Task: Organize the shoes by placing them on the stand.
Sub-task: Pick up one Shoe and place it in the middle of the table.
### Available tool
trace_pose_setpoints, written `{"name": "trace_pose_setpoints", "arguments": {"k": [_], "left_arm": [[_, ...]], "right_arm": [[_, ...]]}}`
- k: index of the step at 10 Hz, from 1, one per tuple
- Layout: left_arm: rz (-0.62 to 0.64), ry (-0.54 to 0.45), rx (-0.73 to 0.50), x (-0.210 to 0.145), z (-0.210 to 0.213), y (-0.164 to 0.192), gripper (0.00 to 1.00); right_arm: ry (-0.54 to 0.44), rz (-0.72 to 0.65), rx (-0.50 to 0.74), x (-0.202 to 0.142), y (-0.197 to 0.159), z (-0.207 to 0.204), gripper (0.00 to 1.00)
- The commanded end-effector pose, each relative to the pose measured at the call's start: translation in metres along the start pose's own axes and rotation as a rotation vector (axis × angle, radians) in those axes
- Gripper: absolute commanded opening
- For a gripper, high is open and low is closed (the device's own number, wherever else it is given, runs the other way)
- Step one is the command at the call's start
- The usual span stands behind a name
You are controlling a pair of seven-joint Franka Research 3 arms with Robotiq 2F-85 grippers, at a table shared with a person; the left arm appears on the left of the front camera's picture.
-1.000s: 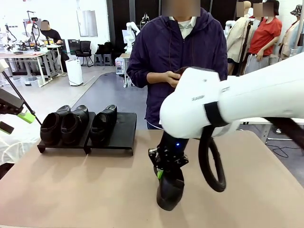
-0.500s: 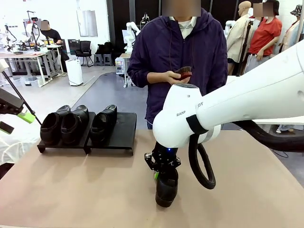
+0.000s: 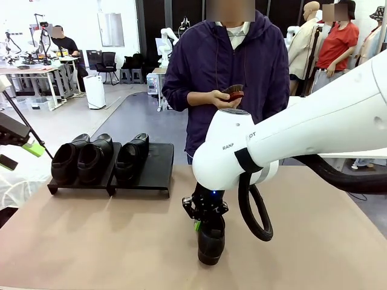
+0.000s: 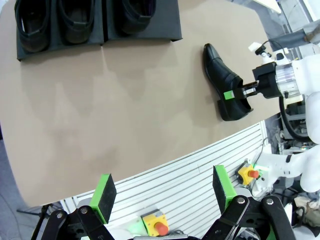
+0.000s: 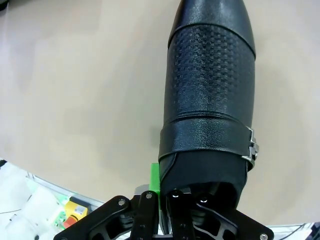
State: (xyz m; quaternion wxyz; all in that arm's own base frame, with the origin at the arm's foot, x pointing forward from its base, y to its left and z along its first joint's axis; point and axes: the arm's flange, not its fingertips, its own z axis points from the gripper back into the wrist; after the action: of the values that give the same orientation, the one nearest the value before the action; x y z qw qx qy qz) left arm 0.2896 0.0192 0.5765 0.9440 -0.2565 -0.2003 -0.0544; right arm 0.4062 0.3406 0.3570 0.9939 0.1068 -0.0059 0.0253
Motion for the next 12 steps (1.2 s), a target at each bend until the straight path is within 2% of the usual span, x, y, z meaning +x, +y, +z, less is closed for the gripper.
{"name": "trace_pose_setpoints", "arguments": {"k": [1,3,4,5,8,10,12], "left_arm": [[-0.012,0.006,0.002,-0.001,0.003,0.003,1.0],[-0.012,0.006,0.002,-0.001,0.003,0.003,1.0],[-0.012,0.006,0.002,-0.001,0.003,0.003,1.0],[-0.012,0.006,0.002,-0.001,0.003,0.003,1.0],[-0.012,0.006,0.002,-0.001,0.003,0.003,1.0],[-0.012,0.006,0.002,-0.001,0.003,0.003,1.0],[-0.012,0.006,0.002,-0.001,0.003,0.003,1.0]], "right_arm": [[-0.007,-0.021,0.001,0.001,0.001,0.003,0.0],[0.0,-0.003,0.0,0.001,-0.001,0.0,0.0],[-0.001,0.005,0.01,0.0,-0.003,0.0,0.59],[-0.001,-0.005,0.021,0.0,-0.004,0.001,1.0],[-0.006,-0.011,0.078,-0.004,-0.01,0.024,1.0],[-0.024,0.017,0.144,-0.01,-0.022,0.077,1.0],[0.047,0.083,0.242,-0.018,-0.055,0.146,1.0]]}}
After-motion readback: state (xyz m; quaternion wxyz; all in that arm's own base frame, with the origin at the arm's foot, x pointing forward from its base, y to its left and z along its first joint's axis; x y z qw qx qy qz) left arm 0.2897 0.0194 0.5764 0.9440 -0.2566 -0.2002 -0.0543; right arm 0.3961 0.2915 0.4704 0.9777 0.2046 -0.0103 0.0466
